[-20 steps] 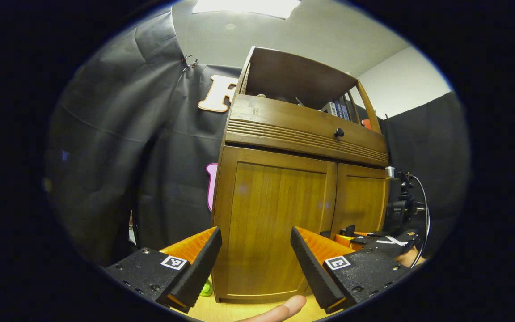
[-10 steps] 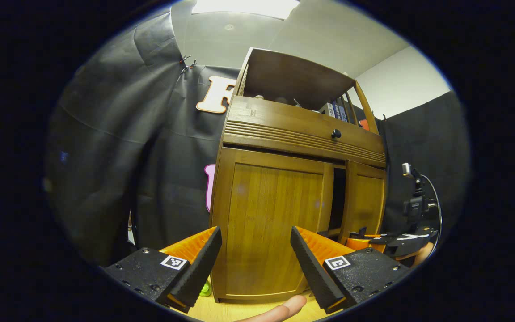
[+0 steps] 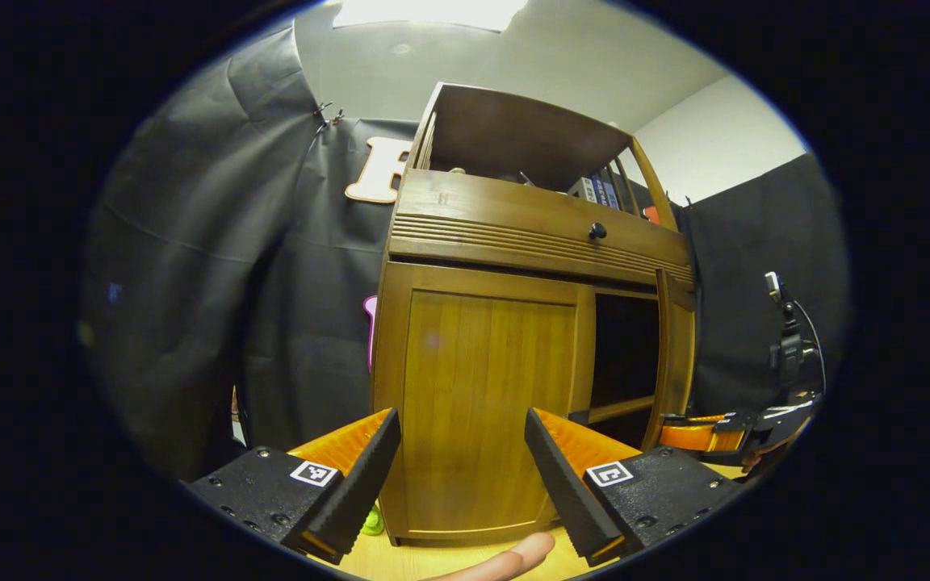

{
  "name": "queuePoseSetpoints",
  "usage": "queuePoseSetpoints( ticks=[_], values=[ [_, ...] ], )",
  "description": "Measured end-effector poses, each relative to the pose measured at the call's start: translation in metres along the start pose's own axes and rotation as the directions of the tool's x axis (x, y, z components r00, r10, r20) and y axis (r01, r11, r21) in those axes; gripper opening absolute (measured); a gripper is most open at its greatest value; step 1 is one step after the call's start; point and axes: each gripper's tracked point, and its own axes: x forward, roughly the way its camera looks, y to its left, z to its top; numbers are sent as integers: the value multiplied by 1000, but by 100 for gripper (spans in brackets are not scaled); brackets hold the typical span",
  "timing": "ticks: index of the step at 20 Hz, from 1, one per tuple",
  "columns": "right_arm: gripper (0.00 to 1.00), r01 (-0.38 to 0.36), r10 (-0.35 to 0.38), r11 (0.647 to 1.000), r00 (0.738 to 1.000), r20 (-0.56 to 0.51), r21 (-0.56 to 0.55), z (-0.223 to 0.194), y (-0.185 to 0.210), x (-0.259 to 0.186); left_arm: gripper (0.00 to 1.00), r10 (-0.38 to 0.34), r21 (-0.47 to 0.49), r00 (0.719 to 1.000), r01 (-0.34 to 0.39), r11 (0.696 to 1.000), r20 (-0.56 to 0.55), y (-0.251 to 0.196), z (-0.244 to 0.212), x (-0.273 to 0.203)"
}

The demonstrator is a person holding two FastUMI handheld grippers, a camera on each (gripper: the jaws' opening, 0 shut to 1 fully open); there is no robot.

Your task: Open the right door of the double-door shoe cabinet with the right hand, and open the left door with the left hand.

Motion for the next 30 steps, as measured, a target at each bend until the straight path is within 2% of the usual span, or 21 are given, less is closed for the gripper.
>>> queuePoseSetpoints(
  ticks=[7,8,9,11,12,14,15,17,29,30],
  values=[
    [21,1,-1,1000,1000,2,2,-2,-13,-22,93,1,14,1000,0,1000,-19,-6,-7,3],
    [21,4,-4,1000,1000,3,-2,-2,-15,-25,96,0,15,1000,1,1000,-20,-6,-8,4],
    [21,6,-6,1000,1000,5,-3,-2,-17,-28,93,0,15,1000,1,1000,-21,-7,-9,3],
    [21,11,-11,1000,1000,9,-2,-3,-21,-36,93,-1,20,1000,2,1000,-22,-9,-9,3],
    [21,12,-12,1000,1000,12,1,-2,-24,-40,96,-3,22,1000,4,1000,-22,-10,-9,4],
    [21,14,-14,1000,1000,14,6,-3,-28,-47,93,-7,25,1000,8,1000,-22,-12,-9,3],
    [21,16,-16,1000,1000,14,5,-3,-30,-49,96,-8,27,1000,9,1000,-22,-13,-9,3],
    [21,23,-23,1000,1000,13,-1,-2,-33,-54,93,-11,34,1000,12,999,-20,-16,-10,3],
    [20,56,-55,998,998,26,-33,2,-58,-81,93,-21,36,999,22,999,-25,-27,-16,0],
    [20,55,-54,998,998,29,-37,2,-59,-82,96,-21,39,999,22,999,-24,-27,-16,0]
  ],
)
